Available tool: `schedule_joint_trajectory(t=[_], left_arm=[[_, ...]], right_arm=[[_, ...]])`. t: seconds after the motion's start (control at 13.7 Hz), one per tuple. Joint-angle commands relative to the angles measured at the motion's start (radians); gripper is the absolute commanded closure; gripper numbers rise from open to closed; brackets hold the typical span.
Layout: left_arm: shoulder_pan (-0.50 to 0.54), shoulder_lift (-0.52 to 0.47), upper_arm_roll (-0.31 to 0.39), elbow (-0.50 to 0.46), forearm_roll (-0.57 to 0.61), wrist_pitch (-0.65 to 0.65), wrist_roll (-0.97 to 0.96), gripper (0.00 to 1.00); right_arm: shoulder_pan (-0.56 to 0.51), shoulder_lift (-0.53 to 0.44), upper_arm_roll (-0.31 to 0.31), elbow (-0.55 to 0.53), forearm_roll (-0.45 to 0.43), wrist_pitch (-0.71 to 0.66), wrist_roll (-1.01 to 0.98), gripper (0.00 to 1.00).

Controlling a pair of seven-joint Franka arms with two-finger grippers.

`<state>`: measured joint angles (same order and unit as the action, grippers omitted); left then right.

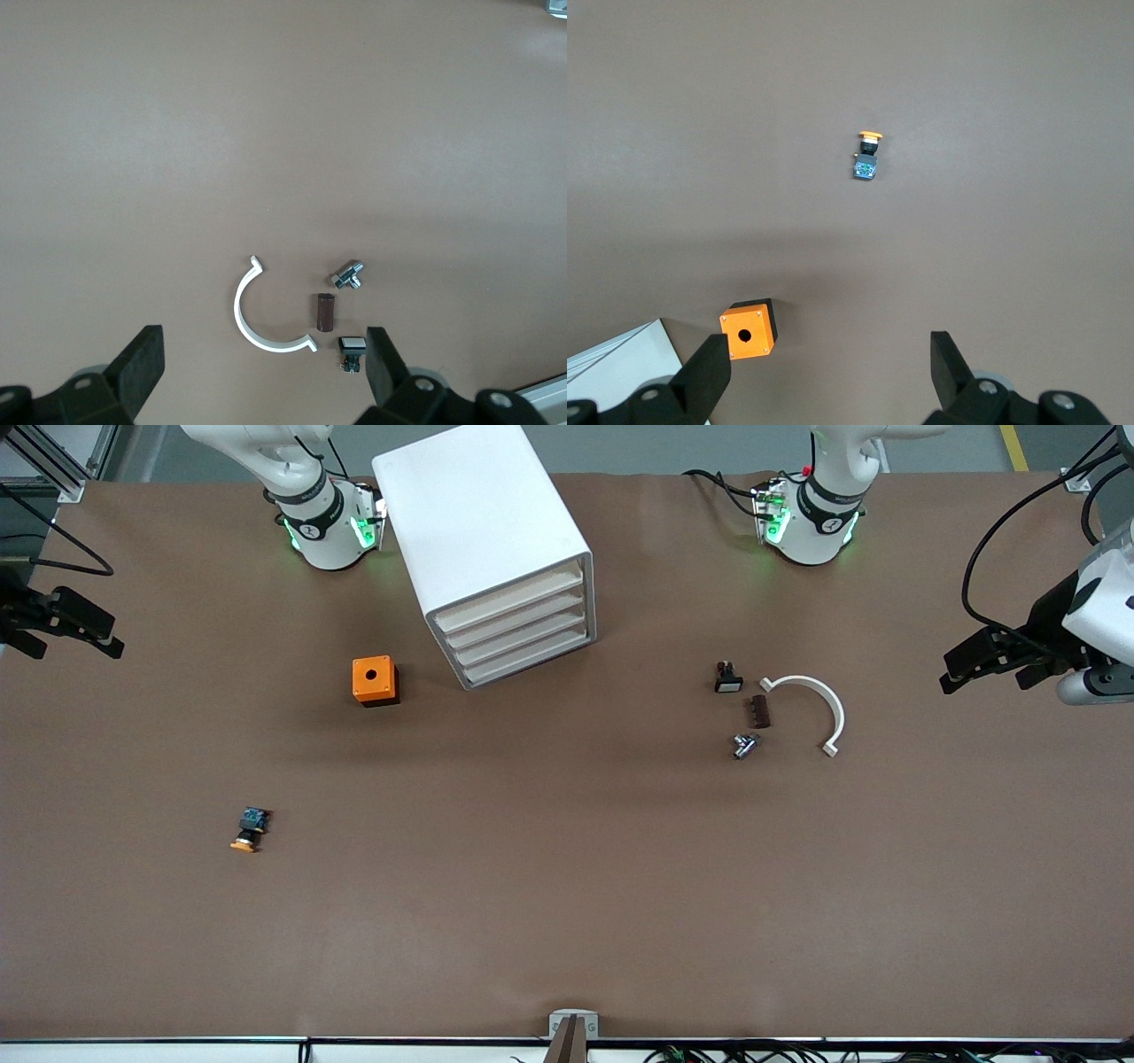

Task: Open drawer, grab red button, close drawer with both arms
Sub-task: 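Reach the left gripper toward the white cabinet's drawer handle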

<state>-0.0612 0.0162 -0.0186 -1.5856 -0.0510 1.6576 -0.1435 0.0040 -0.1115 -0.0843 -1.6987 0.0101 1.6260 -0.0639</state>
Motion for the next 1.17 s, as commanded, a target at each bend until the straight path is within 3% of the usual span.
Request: schedule_joint_trajectory(t=[0.0, 0.51, 1.09], left_arm=[[-0.005, 0.008, 0.0, 0.024, 0.02, -0.019, 0.007, 0.0], [0.02, 0.019, 0.009, 0.019, 0.013, -0.019, -0.002, 0.0], [-0.029, 0.241, 0.0, 0.024, 0.017, -0.009, -0.013, 0.0]], right_arm=[[0.001, -0.028, 0.005, -0.027, -0.016, 0.006, -0.004, 0.0], [0.001, -0.028, 0.005, -0.027, -0.016, 0.006, -0.004, 0.0], [0.002, -0.025, 0.005, -0.022, -0.018, 0.005, -0.004, 0.0]])
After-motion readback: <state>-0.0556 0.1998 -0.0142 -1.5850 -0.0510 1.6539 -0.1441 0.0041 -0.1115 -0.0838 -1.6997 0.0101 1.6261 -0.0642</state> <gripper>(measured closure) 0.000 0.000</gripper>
